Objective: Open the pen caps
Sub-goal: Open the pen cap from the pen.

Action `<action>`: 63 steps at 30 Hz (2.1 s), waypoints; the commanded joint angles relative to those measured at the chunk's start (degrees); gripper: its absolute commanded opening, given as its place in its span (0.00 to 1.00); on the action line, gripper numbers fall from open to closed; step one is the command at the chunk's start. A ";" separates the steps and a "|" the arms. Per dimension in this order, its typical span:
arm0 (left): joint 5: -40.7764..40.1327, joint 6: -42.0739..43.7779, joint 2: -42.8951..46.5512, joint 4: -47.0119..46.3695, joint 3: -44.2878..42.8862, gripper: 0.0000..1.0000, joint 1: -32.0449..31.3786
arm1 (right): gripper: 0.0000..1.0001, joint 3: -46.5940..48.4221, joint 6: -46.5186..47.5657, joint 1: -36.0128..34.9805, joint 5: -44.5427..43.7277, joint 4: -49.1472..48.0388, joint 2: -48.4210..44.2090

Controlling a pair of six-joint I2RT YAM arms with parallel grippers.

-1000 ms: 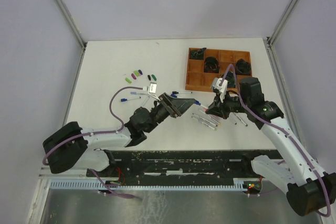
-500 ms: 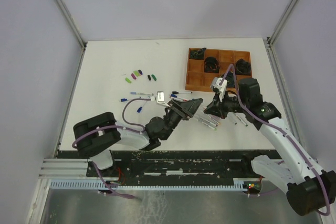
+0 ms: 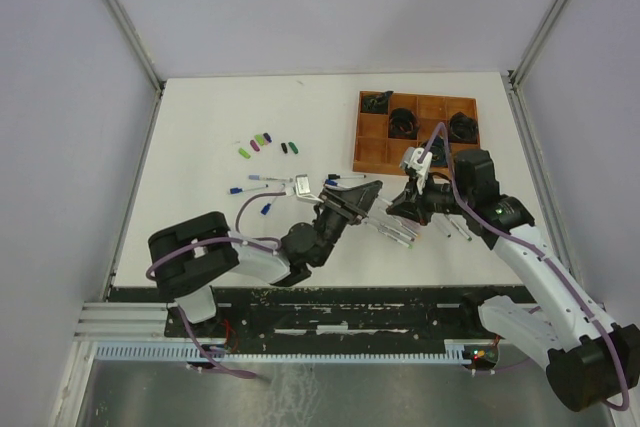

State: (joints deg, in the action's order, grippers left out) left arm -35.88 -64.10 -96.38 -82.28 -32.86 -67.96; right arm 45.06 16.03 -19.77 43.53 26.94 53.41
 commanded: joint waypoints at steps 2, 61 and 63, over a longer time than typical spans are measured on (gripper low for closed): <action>-1.40 -1.96 -1.46 -1.61 -3.63 0.48 -0.48 | 0.02 -0.18 -1.10 -0.53 0.03 -2.22 0.00; -5.30 -4.58 16.82 18.63 -6.69 0.03 22.86 | 0.02 5.87 1.21 -0.95 5.76 7.81 7.47; -7.11 -7.60 17.00 18.96 -6.42 0.03 22.88 | 0.02 5.60 0.64 -0.97 5.99 7.16 7.21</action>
State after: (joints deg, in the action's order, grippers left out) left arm -27.88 -64.34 -82.72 -61.71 -37.26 -48.12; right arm 50.85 16.38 -20.71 47.00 29.65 61.98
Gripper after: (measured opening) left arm 0.244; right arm 0.108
